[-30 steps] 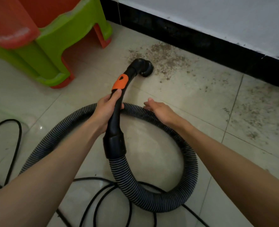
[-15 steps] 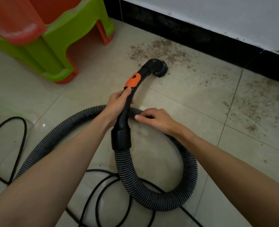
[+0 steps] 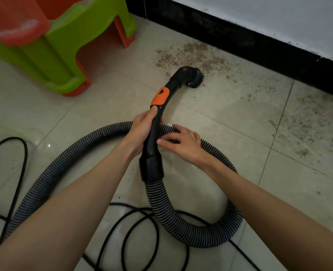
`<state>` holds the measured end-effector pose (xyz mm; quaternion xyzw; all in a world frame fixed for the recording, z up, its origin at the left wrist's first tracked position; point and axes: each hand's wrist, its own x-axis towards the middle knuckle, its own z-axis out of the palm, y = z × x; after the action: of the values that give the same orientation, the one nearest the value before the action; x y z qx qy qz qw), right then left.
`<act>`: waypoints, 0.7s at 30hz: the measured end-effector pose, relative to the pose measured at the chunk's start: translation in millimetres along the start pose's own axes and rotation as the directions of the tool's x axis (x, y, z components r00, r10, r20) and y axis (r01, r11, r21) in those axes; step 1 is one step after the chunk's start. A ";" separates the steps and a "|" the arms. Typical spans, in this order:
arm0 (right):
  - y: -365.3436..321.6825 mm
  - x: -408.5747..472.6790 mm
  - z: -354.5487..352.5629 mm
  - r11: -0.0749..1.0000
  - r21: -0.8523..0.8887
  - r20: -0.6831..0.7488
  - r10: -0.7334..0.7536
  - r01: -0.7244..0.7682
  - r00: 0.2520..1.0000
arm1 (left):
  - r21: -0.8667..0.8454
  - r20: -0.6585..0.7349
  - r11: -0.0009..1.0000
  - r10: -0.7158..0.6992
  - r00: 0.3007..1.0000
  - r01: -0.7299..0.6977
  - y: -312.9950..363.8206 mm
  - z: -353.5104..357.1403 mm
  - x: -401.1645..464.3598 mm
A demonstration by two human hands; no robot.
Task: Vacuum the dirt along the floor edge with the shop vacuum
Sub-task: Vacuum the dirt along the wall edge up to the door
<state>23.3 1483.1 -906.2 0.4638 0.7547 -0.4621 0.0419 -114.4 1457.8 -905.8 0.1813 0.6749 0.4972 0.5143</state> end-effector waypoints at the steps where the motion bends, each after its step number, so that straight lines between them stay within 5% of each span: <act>1: -0.5 0.4 -0.5 1.000 -0.015 0.008 0.003 -0.003 1.000 | -0.002 0.011 1.000 0.000 1.000 0.000 -0.5 -0.6 0.3; 7: -8.1 -5.3 16.1 0.978 -0.180 0.011 -0.105 0.106 0.994 | 0.110 -0.011 0.994 0.011 1.000 -0.010 -2.2 -2.1 5.1; 10: -15.2 -9.0 28.1 0.989 0.148 0.063 -0.035 0.025 0.997 | 0.192 0.017 0.981 -0.004 1.000 0.000 0.2 -5.8 7.8; 13: -15.4 -12.4 26.8 0.853 0.485 0.252 0.075 -0.193 0.965 | 0.183 0.056 0.982 -0.045 0.997 0.034 2.1 -7.9 10.0; 21: -17.3 -26.5 21.3 0.638 0.724 0.318 0.029 -0.263 0.948 | 0.151 0.143 0.987 -0.071 0.987 0.049 6.8 -10.6 26.1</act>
<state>17.7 1447.4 -893.8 0.4293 0.4382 -0.7896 -0.0128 -136.1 1475.4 -913.7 0.2344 0.6749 0.4155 0.5629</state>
